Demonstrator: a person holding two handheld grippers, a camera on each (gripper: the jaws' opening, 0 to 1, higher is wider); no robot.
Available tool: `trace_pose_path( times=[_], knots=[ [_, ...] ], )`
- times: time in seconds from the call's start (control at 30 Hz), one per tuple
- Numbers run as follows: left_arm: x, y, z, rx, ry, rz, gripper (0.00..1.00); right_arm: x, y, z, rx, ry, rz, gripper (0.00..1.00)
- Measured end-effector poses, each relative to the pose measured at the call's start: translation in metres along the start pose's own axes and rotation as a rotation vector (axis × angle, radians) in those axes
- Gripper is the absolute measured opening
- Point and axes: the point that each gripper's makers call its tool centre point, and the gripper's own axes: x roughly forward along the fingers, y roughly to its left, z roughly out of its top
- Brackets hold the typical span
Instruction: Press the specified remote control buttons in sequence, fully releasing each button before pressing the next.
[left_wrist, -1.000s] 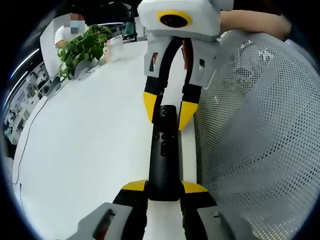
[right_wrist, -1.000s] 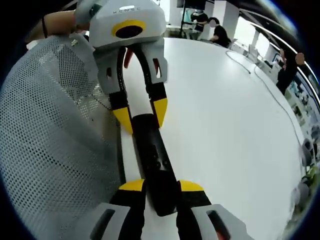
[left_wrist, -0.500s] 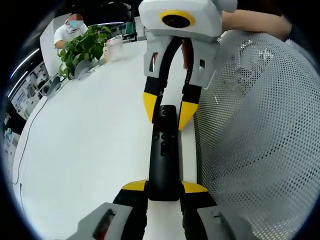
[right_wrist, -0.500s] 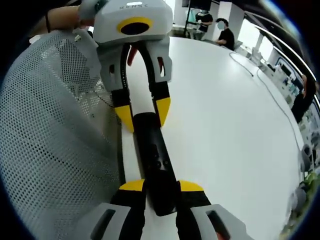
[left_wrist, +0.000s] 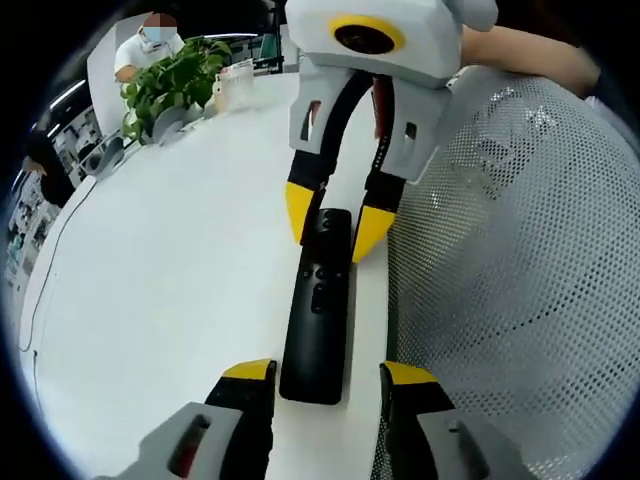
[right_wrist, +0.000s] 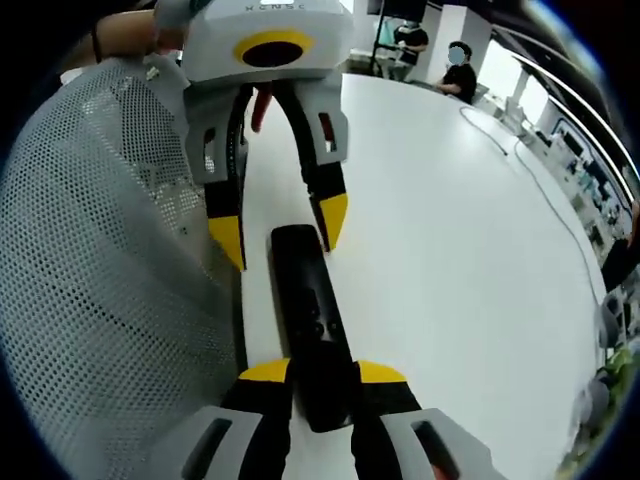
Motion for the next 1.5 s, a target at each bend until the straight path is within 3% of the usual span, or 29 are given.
trace_pose_path(
  times=[0.33,0.43,0.7,0.87,1.17,1.33,1.5],
  knots=[
    [-0.021,0.016,0.022,-0.109,-0.127,0.075,0.79,0.001,-0.001,0.001,0.004,0.000,-0.004,0.20],
    [-0.031,0.023,0.037,-0.147,-0.208,0.119,0.98,0.001,-0.001,0.001,0.004,0.001,-0.006,0.20],
    [-0.053,0.035,0.035,-0.165,-0.222,0.197,1.00,0.001,-0.002,0.001,0.005,0.001,-0.007,0.20],
    [-0.072,0.041,0.042,-0.214,-0.281,0.248,1.00,0.001,-0.003,0.001,0.011,0.002,-0.007,0.20],
    [-0.120,0.047,0.069,-0.349,-0.524,0.333,1.00,0.003,-0.004,0.000,0.001,0.011,-0.013,0.20],
    [-0.135,0.043,0.064,-0.365,-0.548,0.377,1.00,0.003,-0.004,0.000,-0.001,0.011,-0.013,0.20],
    [-0.155,0.042,0.064,-0.382,-0.613,0.446,1.00,0.003,-0.004,-0.001,-0.002,0.012,-0.015,0.20]
  ],
)
